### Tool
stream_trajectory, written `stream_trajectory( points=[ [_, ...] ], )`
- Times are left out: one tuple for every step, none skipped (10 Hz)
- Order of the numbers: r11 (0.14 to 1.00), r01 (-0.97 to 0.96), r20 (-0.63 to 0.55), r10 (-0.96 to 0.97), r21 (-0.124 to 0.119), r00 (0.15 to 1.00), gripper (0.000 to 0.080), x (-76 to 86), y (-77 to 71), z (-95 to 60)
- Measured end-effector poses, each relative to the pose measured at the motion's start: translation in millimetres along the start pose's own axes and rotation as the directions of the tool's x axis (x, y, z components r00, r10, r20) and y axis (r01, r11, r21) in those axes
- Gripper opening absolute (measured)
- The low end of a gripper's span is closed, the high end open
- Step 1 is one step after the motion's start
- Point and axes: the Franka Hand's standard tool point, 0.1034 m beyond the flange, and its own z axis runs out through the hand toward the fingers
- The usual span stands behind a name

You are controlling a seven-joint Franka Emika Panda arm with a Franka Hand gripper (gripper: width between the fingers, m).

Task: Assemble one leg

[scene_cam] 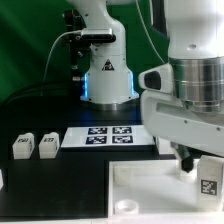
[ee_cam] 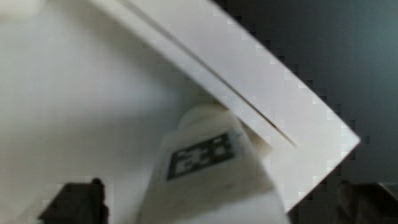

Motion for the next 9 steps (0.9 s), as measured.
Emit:
stream_trajectory(
  points=[
    [0.987, 0.160, -0.009, -0.160, -0.006, 0.987, 0.0648, 1.9, -0.3, -1.4],
    [0.976, 0.217, -0.029, -0.217, 0.002, 0.976, 0.0648, 5.5, -2.7, -3.5],
    [0.988, 0.155, -0.027, -0.155, 0.005, 0.988, 0.0648, 5.1, -2.6, -2.7],
    [0.988, 0.153, -0.027, -0.153, 0.005, 0.988, 0.0522, 5.3, -2.2, -2.5],
    [0.995, 0.100, -0.026, -0.100, 0.006, 0.995, 0.0384, 5.2, -2.3, -2.4],
    [0.998, -0.063, -0.022, 0.063, 0.011, 0.998, 0.0292, 5.0, -1.7, -2.0],
    [0.986, -0.169, -0.021, 0.169, 0.012, 0.985, 0.0292, 5.4, -1.0, -2.0],
    [0.959, -0.283, -0.020, 0.283, 0.013, 0.959, 0.0292, 5.9, -0.1, -2.0],
    [0.924, -0.382, -0.017, 0.382, 0.013, 0.924, 0.0292, 6.2, 0.8, -2.0]
  ],
)
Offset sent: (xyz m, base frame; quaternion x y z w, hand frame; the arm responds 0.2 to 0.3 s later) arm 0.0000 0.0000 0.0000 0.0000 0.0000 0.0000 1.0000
